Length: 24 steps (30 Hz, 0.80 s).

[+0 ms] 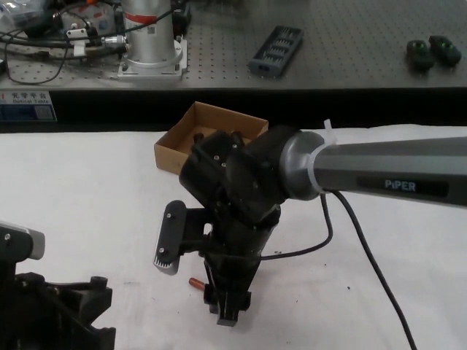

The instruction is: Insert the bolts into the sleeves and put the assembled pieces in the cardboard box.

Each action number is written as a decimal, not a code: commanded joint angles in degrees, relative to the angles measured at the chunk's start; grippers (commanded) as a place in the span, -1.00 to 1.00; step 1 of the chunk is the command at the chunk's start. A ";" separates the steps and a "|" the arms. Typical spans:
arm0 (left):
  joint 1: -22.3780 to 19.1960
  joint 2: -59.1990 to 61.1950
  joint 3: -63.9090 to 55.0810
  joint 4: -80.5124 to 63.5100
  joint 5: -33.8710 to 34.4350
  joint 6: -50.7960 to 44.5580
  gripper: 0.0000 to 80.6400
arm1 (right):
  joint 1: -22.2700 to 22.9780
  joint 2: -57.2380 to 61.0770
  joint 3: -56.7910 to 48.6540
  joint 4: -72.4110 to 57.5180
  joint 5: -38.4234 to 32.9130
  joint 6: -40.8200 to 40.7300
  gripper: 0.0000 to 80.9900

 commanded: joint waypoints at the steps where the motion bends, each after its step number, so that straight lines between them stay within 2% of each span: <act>1: -0.14 -0.53 0.00 0.31 -0.60 0.92 -0.98 | 0.03 0.02 -0.54 -1.71 -1.34 -0.11 0.10; 6: -0.14 -0.53 0.00 0.76 -0.60 1.10 -0.98 | 0.03 0.02 -0.54 -4.46 0.53 1.26 -0.75; 7: -0.14 -0.53 0.00 0.76 -0.60 1.10 -0.98 | 0.03 0.02 -0.54 -4.87 0.92 1.66 -0.89; 8: -0.14 -0.53 0.00 0.76 -0.60 1.10 -0.98 | 0.03 0.02 -0.54 -5.18 1.34 2.17 -0.94; 9: -0.14 -0.53 0.00 0.76 -0.60 1.10 -0.98 | 0.03 0.02 -0.54 -5.40 1.97 2.67 -0.85; 19: -0.14 -0.53 0.00 0.76 -0.60 1.10 -0.98 | 0.03 0.02 -0.54 -2.71 3.84 3.81 -0.85; 23: -0.14 -0.53 0.00 0.73 -0.49 1.10 -0.98 | 0.03 0.02 -0.54 -2.11 8.73 5.74 -0.97; 24: -0.14 -0.53 0.00 0.73 -0.39 1.10 -0.98 | 0.03 0.02 -0.54 -1.82 8.86 6.03 -0.85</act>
